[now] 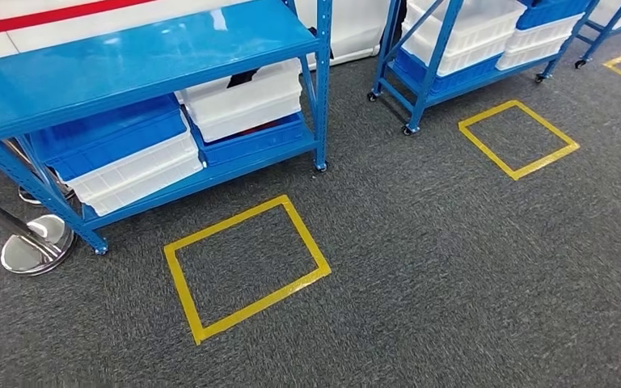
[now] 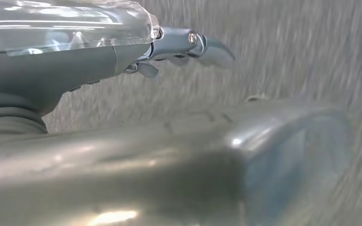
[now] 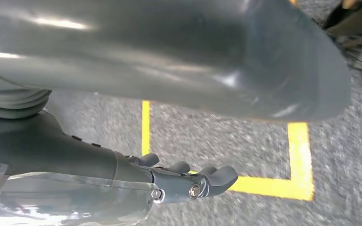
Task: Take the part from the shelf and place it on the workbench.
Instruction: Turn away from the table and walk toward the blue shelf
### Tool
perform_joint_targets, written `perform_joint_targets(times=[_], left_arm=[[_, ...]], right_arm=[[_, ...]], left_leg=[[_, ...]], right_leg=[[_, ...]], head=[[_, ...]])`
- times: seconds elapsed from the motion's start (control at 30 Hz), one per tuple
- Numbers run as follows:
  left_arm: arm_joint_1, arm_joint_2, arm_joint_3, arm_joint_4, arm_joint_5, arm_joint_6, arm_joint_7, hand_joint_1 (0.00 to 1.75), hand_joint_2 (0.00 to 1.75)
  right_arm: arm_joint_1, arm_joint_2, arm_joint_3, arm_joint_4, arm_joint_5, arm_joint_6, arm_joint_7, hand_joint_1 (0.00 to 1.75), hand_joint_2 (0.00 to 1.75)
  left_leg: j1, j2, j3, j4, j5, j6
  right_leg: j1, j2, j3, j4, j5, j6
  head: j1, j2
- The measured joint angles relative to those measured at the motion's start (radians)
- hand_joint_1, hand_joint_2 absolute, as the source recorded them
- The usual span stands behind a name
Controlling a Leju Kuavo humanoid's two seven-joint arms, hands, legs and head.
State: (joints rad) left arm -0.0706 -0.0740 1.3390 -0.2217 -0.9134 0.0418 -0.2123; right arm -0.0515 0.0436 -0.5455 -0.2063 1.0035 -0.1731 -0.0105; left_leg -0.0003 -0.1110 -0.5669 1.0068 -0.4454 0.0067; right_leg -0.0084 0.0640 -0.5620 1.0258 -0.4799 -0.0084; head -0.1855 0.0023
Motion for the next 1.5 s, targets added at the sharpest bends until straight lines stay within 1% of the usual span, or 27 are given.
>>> perform_joint_targets(times=[0.07,0.13,0.2,0.23,0.3,0.37,0.43,0.47,0.5,0.57,0.6,0.63,0.7,0.77,0.8,0.87,0.93,1.0,1.07,1.1,1.17,1.23,1.3,1.33,1.37,1.43,1.5], left_arm=[[0.009,-0.046,-0.02,0.002,-0.012,0.021,-0.043,0.0,0.0],[0.013,-0.077,-0.032,0.004,-0.018,0.025,-0.063,0.0,0.0],[0.012,-0.089,-0.044,0.005,-0.022,0.019,-0.08,0.0,0.0],[0.012,-0.091,-0.051,0.005,-0.027,0.013,-0.093,0.0,0.0],[0.014,-0.093,-0.066,0.005,-0.038,-0.005,-0.123,0.0,0.0],[0.016,-0.092,-0.079,0.005,-0.049,-0.021,-0.147,0.0,0.0],[0.014,-0.091,-0.091,0.005,-0.057,-0.031,-0.159,0.0,0.0],[0.014,-0.09,-0.096,0.006,-0.058,-0.033,-0.16,0.0,0.0],[0.013,-0.09,-0.1,0.006,-0.06,-0.033,-0.157,0.0,0.0],[0.015,-0.09,-0.104,0.006,-0.067,-0.031,-0.144,0.0,0.0],[0.017,-0.09,-0.105,0.006,-0.071,-0.029,-0.136,0.0,0.0],[0.017,-0.089,-0.105,0.007,-0.074,-0.026,-0.128,0.0,0.0],[0.016,-0.089,-0.108,0.008,-0.075,-0.022,-0.117,0.0,0.0],[0.014,-0.088,-0.112,0.008,-0.075,-0.019,-0.105,0.0,0.0],[0.014,-0.088,-0.113,0.008,-0.075,-0.017,-0.1,0.0,0.0],[0.015,-0.087,-0.115,0.008,-0.074,-0.016,-0.095,0.0,0.0],[0.014,-0.087,-0.117,0.009,-0.073,-0.016,-0.094,0.0,0.0],[0.013,-0.087,-0.118,0.009,-0.071,-0.017,-0.1,0.0,0.0],[0.015,-0.087,-0.118,0.009,-0.071,-0.019,-0.112,0.0,0.0],[0.017,-0.086,-0.118,0.009,-0.07,-0.02,-0.117,0.0,0.0],[0.016,-0.085,-0.118,0.01,-0.07,-0.021,-0.125,0.0,0.0],[0.014,-0.085,-0.118,0.01,-0.07,-0.023,-0.129,0.0,0.0],[0.015,-0.085,-0.118,0.01,-0.07,-0.024,-0.133,0.0,0.0],[0.016,-0.085,-0.118,0.01,-0.07,-0.024,-0.134,0.0,0.0],[0.018,-0.085,-0.118,0.01,-0.07,-0.024,-0.135,0.0,0.0],[0.017,-0.082,-0.117,0.01,-0.069,-0.024,-0.135,0.0,0.0],[0.017,-0.08,-0.117,0.01,-0.069,-0.024,-0.137,0.0,0.0]], right_arm=[[-0.002,0.004,-0.015,0.0,0.0,-0.002,0.005,0.0,0.0],[0.001,0.008,-0.025,0.0,0.0,-0.002,0.01,0.0,0.0],[0.007,0.01,-0.035,0.001,-0.001,-0.001,0.024,0.0,0.0],[0.009,0.01,-0.04,0.002,-0.003,0.001,0.038,0.0,0.0],[0.011,0.01,-0.051,0.003,-0.011,0.004,0.074,0.0,0.0],[0.011,0.013,-0.064,0.003,-0.019,0.007,0.108,0.0,0.0],[0.012,0.016,-0.075,0.003,-0.024,0.01,0.132,0.0,0.0],[0.012,0.017,-0.081,0.004,-0.026,0.01,0.139,0.0,0.0],[0.011,0.018,-0.087,0.004,-0.027,0.01,0.144,0.0,0.0],[0.007,0.019,-0.097,0.004,-0.031,0.008,0.145,0.0,0.0],[0.005,0.02,-0.101,0.004,-0.032,0.007,0.144,0.0,0.0],[0.004,0.021,-0.106,0.004,-0.033,0.006,0.142,0.0,0.0],[0.006,0.023,-0.113,0.004,-0.034,0.003,0.135,0.0,0.0],[0.009,0.023,-0.119,0.004,-0.034,0.002,0.126,0.0,0.0],[0.01,0.023,-0.121,0.004,-0.033,0.001,0.122,0.0,0.0],[0.011,0.023,-0.124,0.004,-0.032,0.001,0.116,0.0,0.0],[0.012,0.023,-0.126,0.004,-0.027,0.001,0.111,0.0,0.0],[0.012,0.023,-0.128,0.005,-0.021,0.001,0.106,0.0,0.0],[0.008,0.023,-0.128,0.005,-0.016,0.001,0.102,0.0,0.0],[0.006,0.023,-0.128,0.005,-0.014,0.0,0.101,0.0,0.0],[0.006,0.023,-0.128,0.005,-0.011,-0.001,0.098,0.0,0.0],[0.01,0.022,-0.129,0.005,-0.009,-0.002,0.096,0.0,0.0],[0.012,0.021,-0.13,0.005,-0.006,-0.002,0.094,0.0,0.0],[0.011,0.021,-0.13,0.005,-0.004,-0.002,0.092,0.0,0.0],[0.01,0.021,-0.13,0.005,-0.003,-0.002,0.091,0.0,0.0],[0.009,0.021,-0.131,0.005,-0.005,-0.008,0.09,0.0,0.0],[0.006,0.02,-0.136,0.005,-0.017,-0.021,0.087,0.0,0.0]], left_leg=[[0.001,-0.01,-0.002,-0.001,0.0,-0.009],[0.0,0.028,-0.02,0.038,-0.029,-0.018],[0.002,0.081,-0.07,0.152,-0.097,-0.027],[0.005,0.092,-0.1,0.217,-0.128,-0.032],[0.009,0.1,-0.121,0.271,-0.139,-0.04],[0.012,0.118,-0.065,0.173,-0.081,-0.042],[0.009,0.158,0.006,0.039,-0.033,-0.033],[0.007,0.171,0.024,0.004,-0.024,-0.026],[0.004,0.173,0.027,-0.007,-0.025,-0.018],[0.005,0.152,0.027,-0.011,-0.019,-0.005],[0.006,0.143,0.03,-0.016,-0.016,0.001],[0.009,0.133,0.032,-0.021,-0.011,0.007],[0.011,0.114,0.032,-0.026,-0.005,0.015],[0.011,0.09,0.027,-0.024,-0.003,0.017],[0.011,0.077,0.026,-0.023,-0.002,0.017],[0.012,0.05,0.026,-0.017,-0.004,0.013],[0.011,0.025,0.022,-0.007,-0.007,0.004],[0.011,0.005,0.014,-0.001,-0.007,-0.009],[0.012,-0.012,0.007,-0.002,-0.004,-0.022],[0.013,-0.003,0.003,0.003,-0.007,-0.028],[0.012,0.043,-0.024,0.062,-0.044,-0.035],[0.012,0.088,-0.082,0.19,-0.109,-0.039],[0.013,0.099,-0.124,0.286,-0.14,-0.042],[0.013,0.102,-0.119,0.282,-0.129,-0.041],[0.012,0.107,-0.095,0.238,-0.101,-0.038],[0.006,0.134,-0.019,0.097,-0.043,-0.023],[-0.003,0.154,0.021,0.013,-0.024,-0.008]], right_leg=[[-0.002,-0.021,0.005,-0.009,0.005,-0.008],[-0.005,-0.045,0.012,-0.024,0.01,-0.02],[-0.003,-0.072,0.016,-0.03,0.011,-0.029],[-0.001,-0.086,0.016,-0.029,0.01,-0.03],[0.0,-0.111,0.016,-0.028,0.007,-0.029],[0.0,-0.135,0.019,-0.025,0.003,-0.025],[0.003,-0.155,0.024,-0.02,-0.003,-0.017],[0.004,-0.163,0.026,-0.019,-0.006,-0.012],[0.006,-0.17,0.029,-0.018,-0.007,-0.007],[0.005,-0.183,0.033,-0.018,-0.01,0.004],[0.003,-0.174,0.034,-0.011,-0.018,0.01],[0.0,-0.153,0.026,0.012,-0.036,0.015],[-0.006,-0.096,-0.02,0.118,-0.101,0.022],[-0.008,-0.073,-0.08,0.242,-0.151,0.026],[-0.008,-0.07,-0.092,0.266,-0.15,0.027],[-0.012,-0.061,-0.062,0.197,-0.091,0.027],[-0.018,-0.021,-0.004,0.065,-0.03,0.025],[-0.018,0.007,0.02,0.005,-0.014,0.021],[-0.015,-0.009,0.019,0.003,-0.013,0.01],[-0.015,-0.02,0.02,0.0,-0.011,0.003],[-0.015,-0.047,0.022,-0.006,-0.008,-0.013],[-0.009,-0.075,0.02,-0.007,-0.009,-0.022],[-0.004,-0.103,0.02,-0.006,-0.01,-0.026],[-0.002,-0.116,0.02,-0.005,-0.011,-0.026],[0.0,-0.128,0.022,-0.005,-0.012,-0.026],[0.004,-0.146,0.025,-0.004,-0.015,-0.023],[0.007,-0.157,0.026,-0.003,-0.016,-0.013]], head=[[0.0,0.0],[0.0,0.0],[-0.001,0.0],[-0.001,0.0],[-0.001,0.0],[-0.001,0.0],[-0.001,0.0],[0.0,0.0],[0.0,0.0],[-0.001,0.0],[0.0,0.0],[0.0,0.0],[0.0,0.0],[0.0,0.0],[0.0,0.0],[0.0,0.0],[0.0,0.0],[0.0,0.0],[0.0,0.0],[0.0,0.0],[0.0,0.0],[0.0,0.0],[0.0,0.0],[0.0,0.0],[0.0,0.0],[0.0,0.0],[0.0,0.0]])
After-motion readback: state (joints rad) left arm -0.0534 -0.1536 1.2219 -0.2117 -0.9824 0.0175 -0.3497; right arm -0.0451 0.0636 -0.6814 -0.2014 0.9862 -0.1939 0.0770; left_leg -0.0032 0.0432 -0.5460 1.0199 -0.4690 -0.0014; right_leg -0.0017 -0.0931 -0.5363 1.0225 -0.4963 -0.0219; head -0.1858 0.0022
